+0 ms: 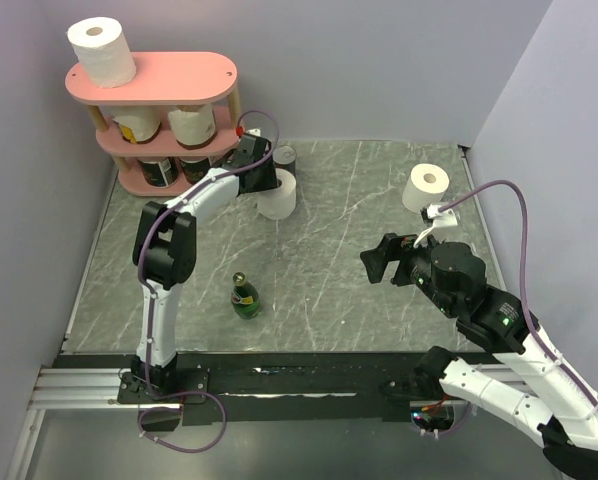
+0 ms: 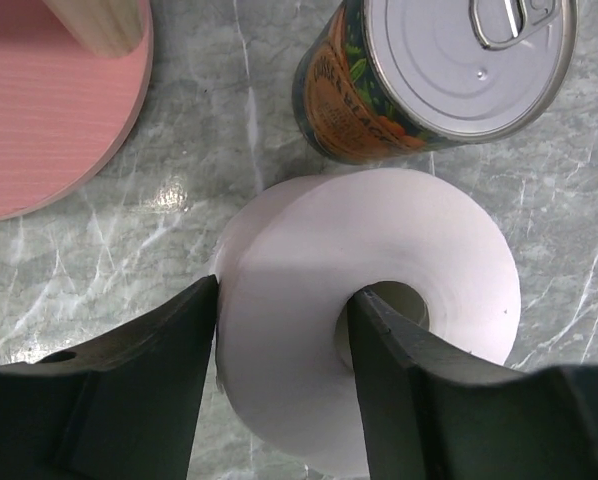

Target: Place and organize the paper towels onto the shelf

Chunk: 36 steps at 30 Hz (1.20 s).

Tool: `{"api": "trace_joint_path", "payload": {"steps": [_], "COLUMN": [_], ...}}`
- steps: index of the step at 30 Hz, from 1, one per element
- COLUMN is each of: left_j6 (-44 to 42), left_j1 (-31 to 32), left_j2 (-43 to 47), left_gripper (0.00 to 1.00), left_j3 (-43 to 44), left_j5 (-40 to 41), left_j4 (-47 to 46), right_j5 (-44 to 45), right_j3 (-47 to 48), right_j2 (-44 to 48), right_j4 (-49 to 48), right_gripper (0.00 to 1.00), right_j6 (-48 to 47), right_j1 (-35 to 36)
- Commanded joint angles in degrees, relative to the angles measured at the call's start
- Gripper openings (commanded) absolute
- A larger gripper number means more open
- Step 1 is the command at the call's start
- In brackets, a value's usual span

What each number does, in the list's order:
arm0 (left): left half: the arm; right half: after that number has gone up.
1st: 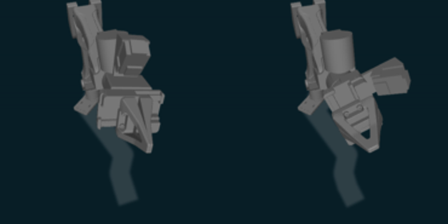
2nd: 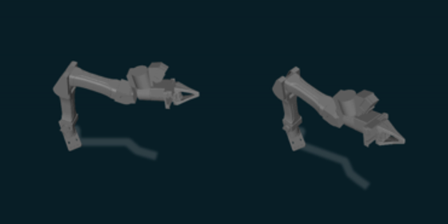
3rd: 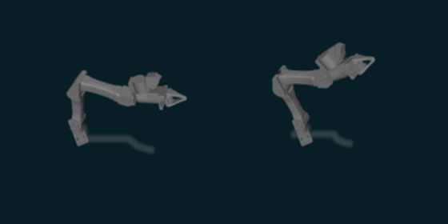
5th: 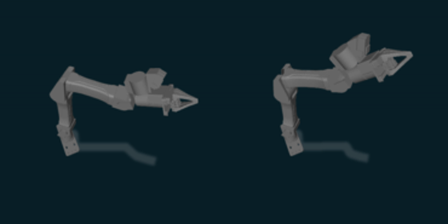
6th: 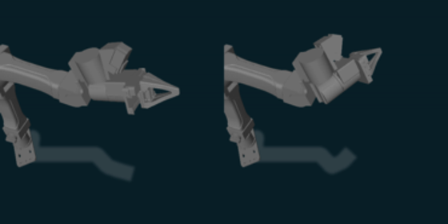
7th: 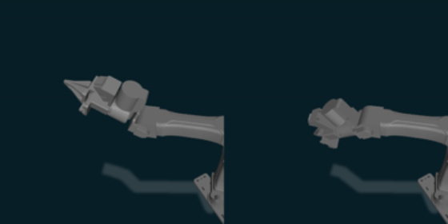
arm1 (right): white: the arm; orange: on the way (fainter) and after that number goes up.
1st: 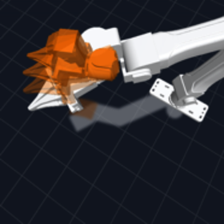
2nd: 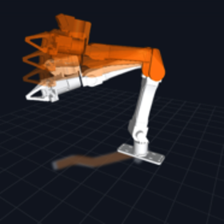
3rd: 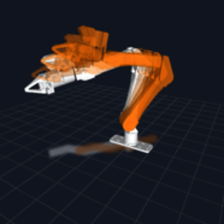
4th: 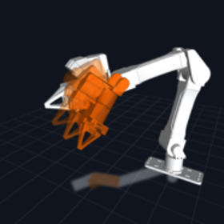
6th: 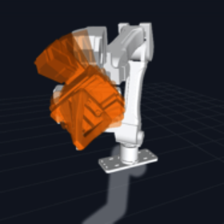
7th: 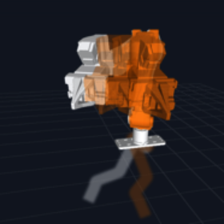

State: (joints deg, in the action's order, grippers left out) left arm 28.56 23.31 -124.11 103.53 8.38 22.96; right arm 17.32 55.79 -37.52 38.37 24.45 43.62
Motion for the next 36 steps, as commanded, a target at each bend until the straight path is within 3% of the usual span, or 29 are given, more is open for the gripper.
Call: {"api": "trace_joint_path", "payload": {"steps": [1,9,18,23,30,36], "left_j6": [-0.08,0.45,1.33,0.19,-1.40,-2.28], "left_j1": [-0.20,0.07,0.16,0.16,-0.37,-5.90], "left_j2": [1.24,8.00,22.93,27.78,32.35,32.62], "left_gripper": [0.57,0.47,0.44,0.43,0.44,0.43], "left_j3": [2.47,1.42,0.53,5.01,13.36,21.09], "left_j5": [0.76,-1.17,-2.76,-2.23,5.75,6.82], "left_j4": [-0.46,2.61,5.95,9.29,14.83,16.85], "right_j5": [1.57,1.75,1.22,0.96,-0.27,-0.62], "right_j3": [0.90,1.51,1.51,1.69,1.43,1.87], "right_j2": [-0.27,-0.89,-0.89,-0.28,1.57,3.06], "right_j4": [-1.19,-1.54,-1.28,-0.84,0.39,1.88], "right_gripper": [1.00,0.99,1.00,0.99,0.99,0.99], "right_j6": [-0.80,-1.16,-0.63,-0.36,0.60,0.78], "right_j1": [-0.20,-0.20,-0.20,-0.20,-0.11,-0.11]}}
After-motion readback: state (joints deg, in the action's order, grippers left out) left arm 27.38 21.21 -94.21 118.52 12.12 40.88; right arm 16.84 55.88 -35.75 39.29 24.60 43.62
